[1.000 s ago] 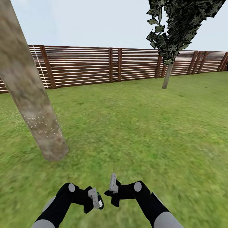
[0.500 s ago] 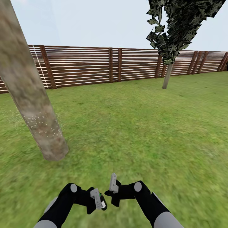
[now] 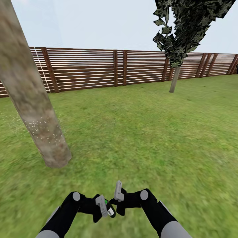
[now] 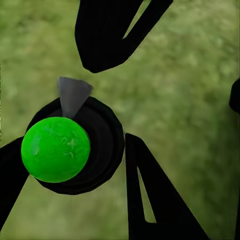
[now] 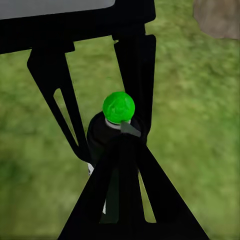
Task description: In the garden, pick up the pesticide atomizer on the floor and spray pesticide onto both trees until each tree trunk is fully covered.
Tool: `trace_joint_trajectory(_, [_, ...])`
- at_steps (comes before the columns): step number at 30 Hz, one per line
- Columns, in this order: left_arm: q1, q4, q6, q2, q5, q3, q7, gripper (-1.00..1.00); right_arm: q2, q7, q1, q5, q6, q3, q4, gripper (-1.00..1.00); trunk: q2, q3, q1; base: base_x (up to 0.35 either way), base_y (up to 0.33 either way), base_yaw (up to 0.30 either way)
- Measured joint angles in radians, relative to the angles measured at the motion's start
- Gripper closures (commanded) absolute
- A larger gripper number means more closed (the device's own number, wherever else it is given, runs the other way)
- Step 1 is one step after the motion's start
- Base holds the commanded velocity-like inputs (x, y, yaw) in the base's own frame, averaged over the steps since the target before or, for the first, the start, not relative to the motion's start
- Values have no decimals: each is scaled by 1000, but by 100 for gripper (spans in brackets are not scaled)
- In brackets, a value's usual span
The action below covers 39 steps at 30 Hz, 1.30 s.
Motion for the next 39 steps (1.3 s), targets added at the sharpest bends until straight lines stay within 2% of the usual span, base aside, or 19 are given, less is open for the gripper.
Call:
trace_joint_trajectory(9, [2,20,-4,-2,2,-1,-1,100,-1,-2,0,2,0,-1,0,100,0,0,0,0,0,0])
trace_joint_trajectory(12, [2,26,-4,-10,6,-2,-1,100,-2,-3,0,2,0,-2,0,100,0,0,0,0,0,0])
trace_joint_trajectory(17, [2,31,-4,-12,49,-3,-1,100,-2,-3,0,2,0,-2,0,100,0,0,0,0,0,0])
trace_joint_trajectory(22, [1,31,-3,-12,57,-3,-1,100,-3,-3,0,2,0,-2,0,100,0,0,0,0,0,0])
trace_joint_trajectory(26, [0,31,-4,-12,81,-3,-1,100,-3,-3,0,2,0,-2,0,100,0,0,0,0,0,0])
trace_joint_trajectory(34, [0,31,-4,-12,83,-3,-1,100,-3,-4,0,2,0,-2,0,100,0,0,0,0,0,0])
trace_joint_trajectory(39, [0,39,-4,6,77,1,4,100,-3,-5,0,2,0,-2,0,100,0,0,0,0,0,0])
